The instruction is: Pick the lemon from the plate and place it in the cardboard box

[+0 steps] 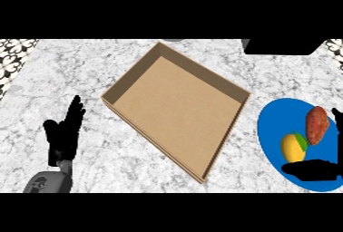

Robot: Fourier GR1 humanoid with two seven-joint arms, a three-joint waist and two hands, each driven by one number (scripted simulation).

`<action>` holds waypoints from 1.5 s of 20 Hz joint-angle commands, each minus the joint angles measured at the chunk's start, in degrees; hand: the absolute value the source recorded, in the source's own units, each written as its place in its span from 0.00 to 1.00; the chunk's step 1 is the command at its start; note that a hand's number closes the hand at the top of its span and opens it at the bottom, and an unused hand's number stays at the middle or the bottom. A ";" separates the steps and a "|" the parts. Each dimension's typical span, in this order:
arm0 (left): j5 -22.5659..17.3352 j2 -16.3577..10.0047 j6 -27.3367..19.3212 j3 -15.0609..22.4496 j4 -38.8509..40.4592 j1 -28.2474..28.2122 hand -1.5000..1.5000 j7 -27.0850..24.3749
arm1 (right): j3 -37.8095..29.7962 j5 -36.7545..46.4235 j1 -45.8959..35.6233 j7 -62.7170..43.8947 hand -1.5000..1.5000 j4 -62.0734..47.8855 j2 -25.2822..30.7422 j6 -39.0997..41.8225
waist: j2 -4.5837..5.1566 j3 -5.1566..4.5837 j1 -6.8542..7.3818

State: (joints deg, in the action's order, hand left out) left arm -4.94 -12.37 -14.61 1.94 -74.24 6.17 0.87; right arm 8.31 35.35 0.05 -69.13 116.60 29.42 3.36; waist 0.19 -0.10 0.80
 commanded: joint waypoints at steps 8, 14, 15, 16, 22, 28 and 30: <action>0.06 -0.81 0.19 -1.77 0.56 1.28 0.50 1.19 | -2.18 2.31 -8.39 -13.48 0.00 -5.93 -5.15 8.62 | -0.19 0.03 -0.47; 0.87 1.62 -0.37 -0.52 1.08 0.05 0.50 -0.35 | -3.46 4.43 -9.21 -13.67 0.00 -7.67 -8.92 10.45 | -0.24 0.01 -0.74; 1.27 1.13 -0.20 -1.49 3.82 -0.15 0.50 -3.57 | -3.73 5.33 -9.47 -11.69 0.00 -10.65 -9.15 9.37 | -0.09 0.00 -0.67; 0.05 -0.19 1.22 -1.47 0.11 -0.20 0.50 0.48 | -2.77 7.19 -8.44 -12.35 0.00 -10.63 -10.36 8.54 | -0.23 0.04 -0.45; -0.29 -0.72 2.35 -2.34 0.17 -0.43 0.50 0.01 | -5.67 7.78 -8.38 -8.79 0.00 -13.96 -11.36 11.34 | -0.21 0.05 -0.68; 1.22 0.80 0.64 -2.20 0.91 1.16 0.50 0.54 | -7.44 9.47 -10.46 -5.67 0.00 -17.84 -13.28 12.11 | -0.13 0.07 -0.69; 2.97 3.99 -1.80 -0.52 1.89 -0.16 0.50 -1.68 | -5.81 12.21 -6.66 -4.56 0.00 -17.23 -15.23 9.64 | -0.15 0.07 -0.90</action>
State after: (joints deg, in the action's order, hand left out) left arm -3.18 -10.56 -14.85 1.06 -74.71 5.27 0.98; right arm 1.81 45.60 -6.07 -65.75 100.23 16.23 10.75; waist -0.02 -0.03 0.11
